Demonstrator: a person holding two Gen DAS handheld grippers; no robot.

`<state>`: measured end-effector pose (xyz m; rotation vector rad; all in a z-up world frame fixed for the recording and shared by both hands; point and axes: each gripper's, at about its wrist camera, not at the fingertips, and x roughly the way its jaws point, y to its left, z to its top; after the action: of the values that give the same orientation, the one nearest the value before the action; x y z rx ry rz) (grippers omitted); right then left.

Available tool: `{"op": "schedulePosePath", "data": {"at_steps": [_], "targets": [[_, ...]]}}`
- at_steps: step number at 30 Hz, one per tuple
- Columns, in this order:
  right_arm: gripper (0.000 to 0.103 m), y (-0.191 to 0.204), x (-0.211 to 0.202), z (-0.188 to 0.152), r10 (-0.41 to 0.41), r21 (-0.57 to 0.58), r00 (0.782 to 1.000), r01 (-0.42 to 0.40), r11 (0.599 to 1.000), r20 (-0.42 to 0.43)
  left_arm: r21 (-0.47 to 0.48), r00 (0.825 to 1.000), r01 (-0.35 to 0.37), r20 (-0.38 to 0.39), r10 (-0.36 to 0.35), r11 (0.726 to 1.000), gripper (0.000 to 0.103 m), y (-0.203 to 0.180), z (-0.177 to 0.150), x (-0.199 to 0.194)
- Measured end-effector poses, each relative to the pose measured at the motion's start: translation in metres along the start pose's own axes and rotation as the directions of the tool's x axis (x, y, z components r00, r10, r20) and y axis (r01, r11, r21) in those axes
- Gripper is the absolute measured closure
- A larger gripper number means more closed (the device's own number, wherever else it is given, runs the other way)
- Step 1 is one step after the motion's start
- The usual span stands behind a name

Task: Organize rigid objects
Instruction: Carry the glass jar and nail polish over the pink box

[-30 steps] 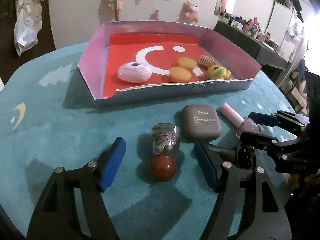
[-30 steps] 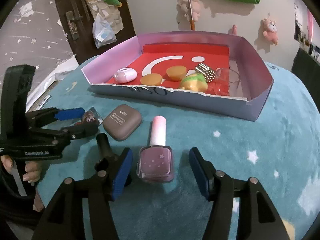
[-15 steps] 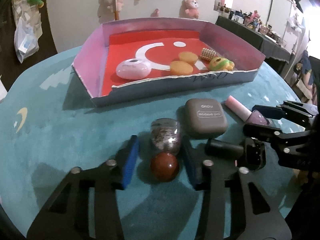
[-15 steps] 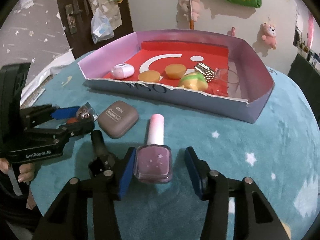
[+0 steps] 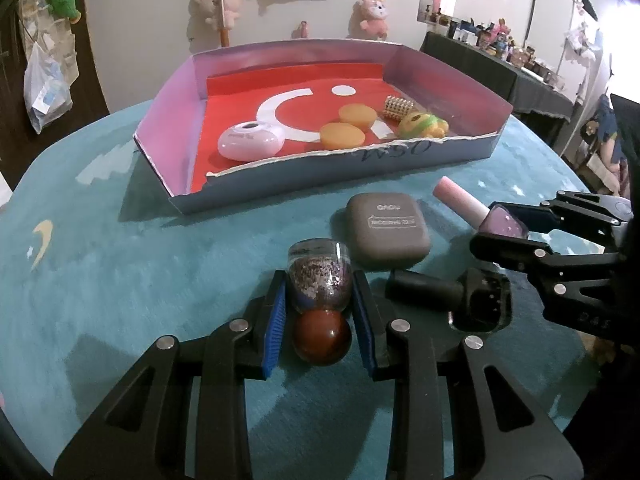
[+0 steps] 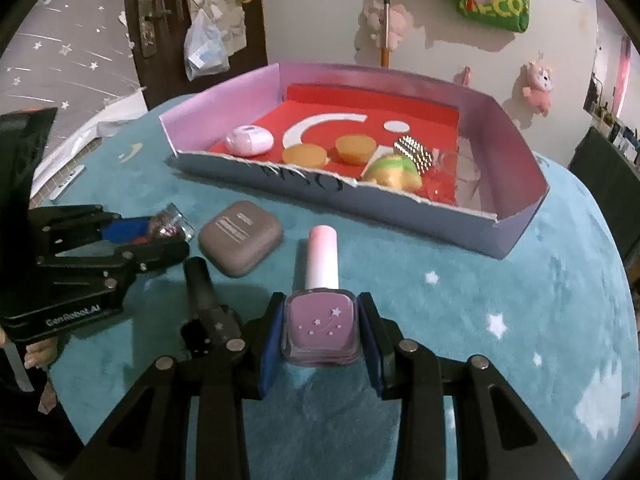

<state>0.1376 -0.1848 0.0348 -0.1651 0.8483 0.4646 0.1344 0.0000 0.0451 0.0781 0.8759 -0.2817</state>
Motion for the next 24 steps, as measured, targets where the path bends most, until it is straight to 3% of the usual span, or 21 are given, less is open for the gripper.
{"op": "schedulePosePath", "data": {"at_steps": [5,9,12,16,24], "targets": [[0.065,-0.002,-0.020,0.011,0.015,-0.004,0.998,-0.014,1.000,0.054,0.015,0.997,0.043,0.063,-0.044,0.999,0.074,-0.002,0.024,-0.023],[0.065,-0.020,-0.043,0.042,0.029,0.007,0.993,-0.030,1.000,0.115,0.026,0.992,0.069,0.100,-0.071,0.997,0.074,0.002,0.062,-0.030],[0.065,-0.037,-0.048,0.075,0.003,-0.006,0.990,-0.003,1.000,0.141,0.039,0.994,0.063,0.085,-0.066,0.997,0.074,0.006,0.100,-0.017],[0.065,-0.062,-0.030,0.117,-0.023,-0.017,0.996,0.024,1.000,0.087,0.051,0.997,0.071,0.025,-0.072,0.996,0.074,0.010,0.139,0.015],[0.065,-0.091,0.038,0.162,-0.055,-0.051,0.993,0.050,0.997,-0.109,0.080,0.992,0.057,-0.118,-0.047,0.995,0.074,0.010,0.170,0.080]]}}
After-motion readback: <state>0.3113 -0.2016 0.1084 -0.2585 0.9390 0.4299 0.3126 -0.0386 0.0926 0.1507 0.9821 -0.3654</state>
